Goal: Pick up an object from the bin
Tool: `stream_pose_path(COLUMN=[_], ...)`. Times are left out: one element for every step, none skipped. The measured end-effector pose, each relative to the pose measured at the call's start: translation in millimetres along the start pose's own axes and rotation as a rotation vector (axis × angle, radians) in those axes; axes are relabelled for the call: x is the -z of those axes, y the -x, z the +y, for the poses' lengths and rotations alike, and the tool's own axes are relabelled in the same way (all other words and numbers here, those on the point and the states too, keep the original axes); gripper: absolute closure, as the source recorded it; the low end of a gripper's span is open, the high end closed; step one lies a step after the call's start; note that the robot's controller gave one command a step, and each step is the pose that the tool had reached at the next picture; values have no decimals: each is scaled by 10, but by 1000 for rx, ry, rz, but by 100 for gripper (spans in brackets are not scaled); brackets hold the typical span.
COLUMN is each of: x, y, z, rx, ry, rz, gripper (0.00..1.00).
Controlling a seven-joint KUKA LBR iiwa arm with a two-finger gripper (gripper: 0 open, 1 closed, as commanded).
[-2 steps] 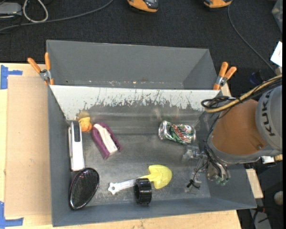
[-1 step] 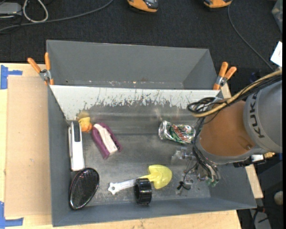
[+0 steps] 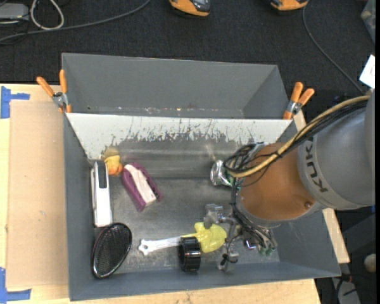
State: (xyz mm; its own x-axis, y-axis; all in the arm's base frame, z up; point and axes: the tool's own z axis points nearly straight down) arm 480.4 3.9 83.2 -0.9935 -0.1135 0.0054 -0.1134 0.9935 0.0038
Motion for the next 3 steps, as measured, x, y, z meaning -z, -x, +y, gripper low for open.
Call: stream_pose_path(x=[-123,-123,-129], y=[240,240,682], z=[377,377,429], rx=[203,204,256], ry=[-3,-3,-3], rz=[-6,-6,-3], gripper=[100,100,100])
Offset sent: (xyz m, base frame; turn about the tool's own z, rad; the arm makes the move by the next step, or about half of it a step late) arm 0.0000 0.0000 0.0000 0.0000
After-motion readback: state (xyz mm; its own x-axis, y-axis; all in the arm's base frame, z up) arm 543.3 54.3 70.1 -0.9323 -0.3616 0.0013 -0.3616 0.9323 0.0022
